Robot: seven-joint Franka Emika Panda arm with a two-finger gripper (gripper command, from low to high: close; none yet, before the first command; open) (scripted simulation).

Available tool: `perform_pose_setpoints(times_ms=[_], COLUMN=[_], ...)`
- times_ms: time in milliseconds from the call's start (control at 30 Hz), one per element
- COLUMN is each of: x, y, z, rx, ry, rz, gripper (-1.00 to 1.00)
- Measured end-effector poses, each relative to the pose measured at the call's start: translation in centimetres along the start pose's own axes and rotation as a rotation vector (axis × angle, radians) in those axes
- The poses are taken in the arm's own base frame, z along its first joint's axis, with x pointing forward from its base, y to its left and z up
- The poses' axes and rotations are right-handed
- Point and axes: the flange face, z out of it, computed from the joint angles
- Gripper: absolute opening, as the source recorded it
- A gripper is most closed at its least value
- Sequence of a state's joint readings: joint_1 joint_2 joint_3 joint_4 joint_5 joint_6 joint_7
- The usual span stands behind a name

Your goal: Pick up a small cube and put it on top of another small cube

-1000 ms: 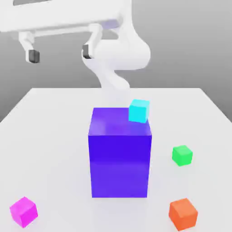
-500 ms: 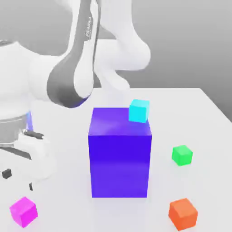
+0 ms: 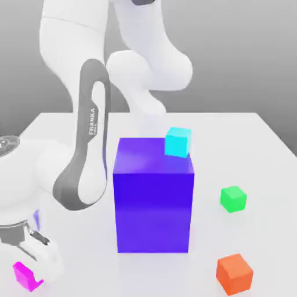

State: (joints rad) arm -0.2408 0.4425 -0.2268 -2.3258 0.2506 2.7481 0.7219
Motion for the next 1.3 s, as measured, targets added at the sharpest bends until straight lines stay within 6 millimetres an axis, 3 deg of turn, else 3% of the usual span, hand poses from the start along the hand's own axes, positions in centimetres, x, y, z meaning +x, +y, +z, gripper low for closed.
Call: perform_pose_setpoints(times_ms=[67,133,300,467,600,700,733,867,1000,1233,1267,1300], x=[0.0,-2.3,-13.4,-24.9,-34.9,-42.8,-44.5,-48.6,-51.4,-51.9,-51.6,-51.5], y=[0.1,-0.7,-4.2,-4.9,-3.2,0.9,2.6,8.6,14.6,15.8,15.7,15.6], z=[-2.6,-4.0,-5.3,-6.5,-7.4,-8.3,-8.5,-9.1,-8.8,-3.7,-2.9,-2.9], rx=[0.000,0.007,0.032,0.053,0.064,0.063,0.061,0.048,0.011,-0.005,-0.004,-0.004], ry=[-0.001,-0.017,-0.069,-0.111,-0.137,-0.138,-0.133,-0.100,-0.026,0.003,0.002,0.002], rz=[0.001,-0.082,-0.491,-0.923,-1.303,-1.645,-1.751,-2.107,-2.451,-2.531,-2.518,-2.515], gripper=[-1.00,-1.00,-1.00,-1.00,-1.00,-1.00,-1.00,-1.00,-1.00,-1.00,1.00,1.00])
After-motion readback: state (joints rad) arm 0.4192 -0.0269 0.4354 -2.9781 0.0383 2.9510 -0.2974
